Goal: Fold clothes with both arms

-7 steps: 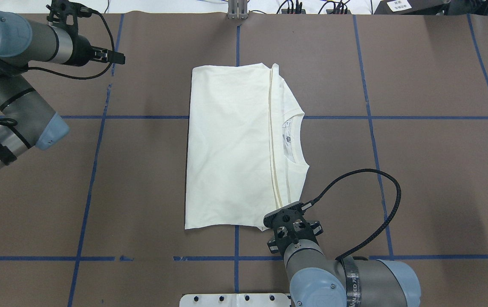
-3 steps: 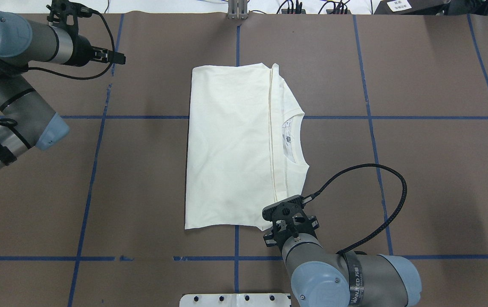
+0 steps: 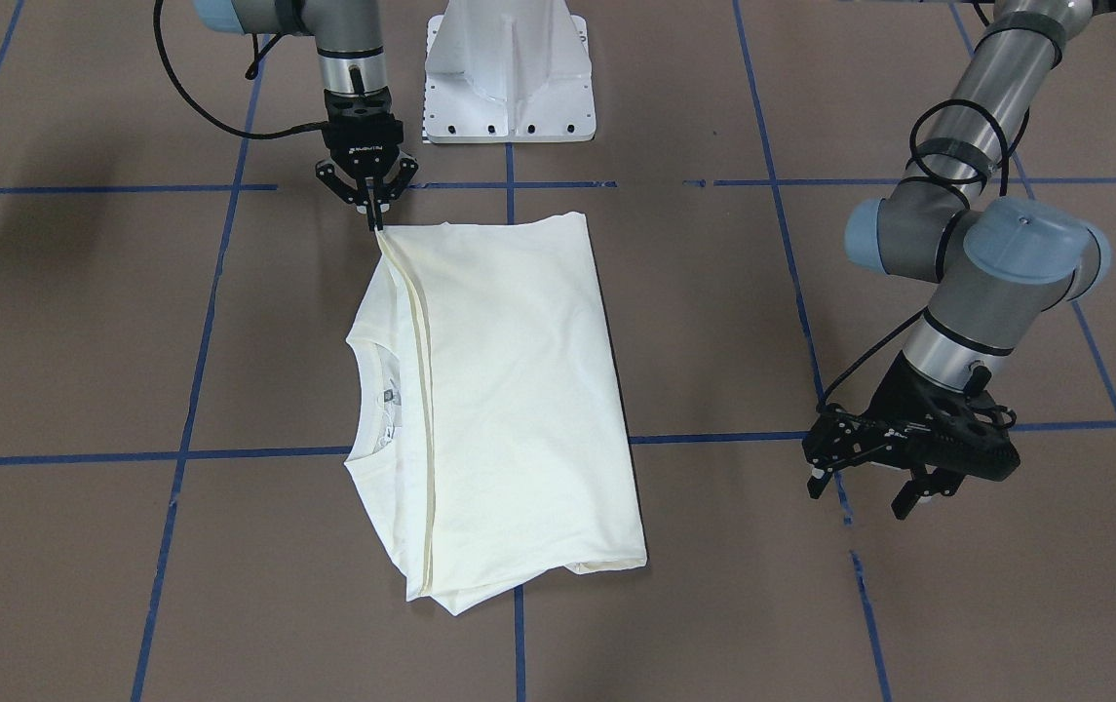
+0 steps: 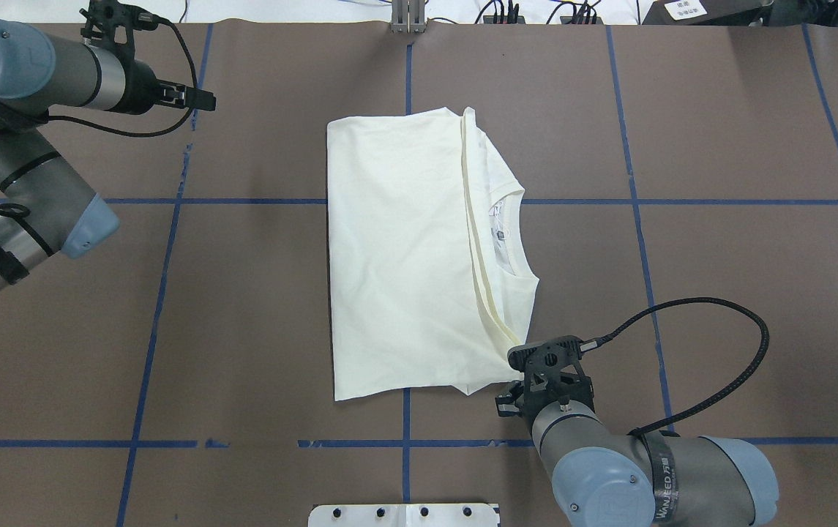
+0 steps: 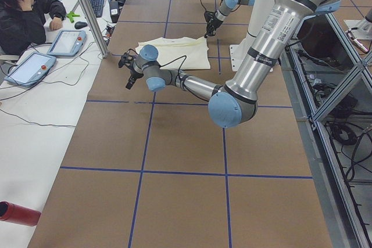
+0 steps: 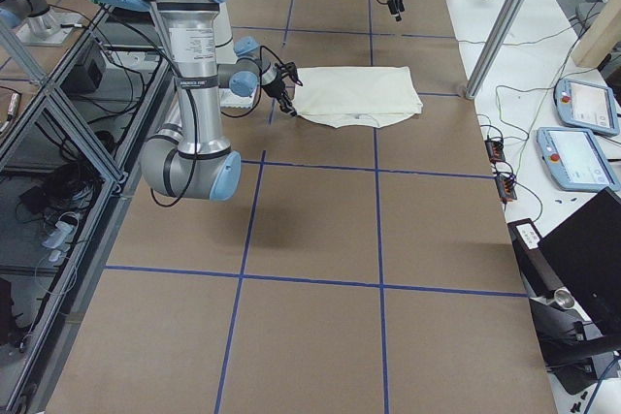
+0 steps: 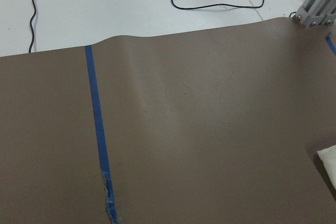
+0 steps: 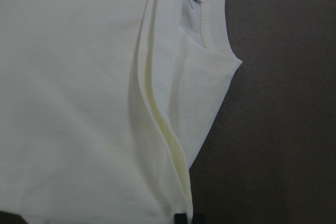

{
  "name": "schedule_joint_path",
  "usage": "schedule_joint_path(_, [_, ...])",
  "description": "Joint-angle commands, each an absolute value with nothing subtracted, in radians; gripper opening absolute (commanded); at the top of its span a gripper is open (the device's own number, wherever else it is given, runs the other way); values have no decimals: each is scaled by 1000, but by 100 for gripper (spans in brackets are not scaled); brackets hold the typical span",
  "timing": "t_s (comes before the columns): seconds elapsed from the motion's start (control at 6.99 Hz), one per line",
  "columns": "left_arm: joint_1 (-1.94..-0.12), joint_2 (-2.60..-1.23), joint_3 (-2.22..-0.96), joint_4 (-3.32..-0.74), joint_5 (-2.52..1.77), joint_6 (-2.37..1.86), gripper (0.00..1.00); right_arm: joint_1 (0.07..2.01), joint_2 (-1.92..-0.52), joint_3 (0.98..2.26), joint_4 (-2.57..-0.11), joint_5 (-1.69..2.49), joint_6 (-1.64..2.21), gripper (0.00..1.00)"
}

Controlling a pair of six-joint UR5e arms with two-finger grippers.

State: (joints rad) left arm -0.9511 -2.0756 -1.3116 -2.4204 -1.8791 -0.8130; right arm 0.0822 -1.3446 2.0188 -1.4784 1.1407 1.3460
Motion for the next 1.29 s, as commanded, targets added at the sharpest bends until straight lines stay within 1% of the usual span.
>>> schedule_joint_path(0.0, [-951, -2075, -1313, -2421, -1879, -815, 100, 63, -1350, 2023, -1477, 1140, 1448, 100])
schedule_joint_path(0.29, [-951, -2060, -1325, -2425, -1879, -815, 100, 87, -1336, 2093, -1477, 1190, 1433, 100])
schedule_joint_path(0.43, [-951, -2050, -1347, -2419, -1881, -818, 100, 154, -1318, 2089, -1477, 1265, 1390, 100])
schedule_joint_path(0.57, [-951, -2049, -1348, -2416, -1896, -819, 100, 223, -1268, 2083, -1482, 1326, 1314, 100])
schedule_joint_path(0.72, [-951, -2048, -1350, -2418, -1896, -821, 100, 295, -1214, 2025, -1486, 1385, 1286, 100])
schedule_joint_path(0.86, [-951, -2048, -1348, -2416, -1896, -821, 100, 367, -1134, 1937, -1488, 1449, 1240, 100])
schedule_joint_path(1.0, [-950, -2048, -1348, -2416, -1896, -821, 100, 418, -1108, 1875, -1486, 1475, 1195, 100])
schedule_joint_path(1.14, [-950, -2048, -1348, -2416, -1896, -821, 100, 420, -1104, 1827, -1483, 1479, 1174, 100])
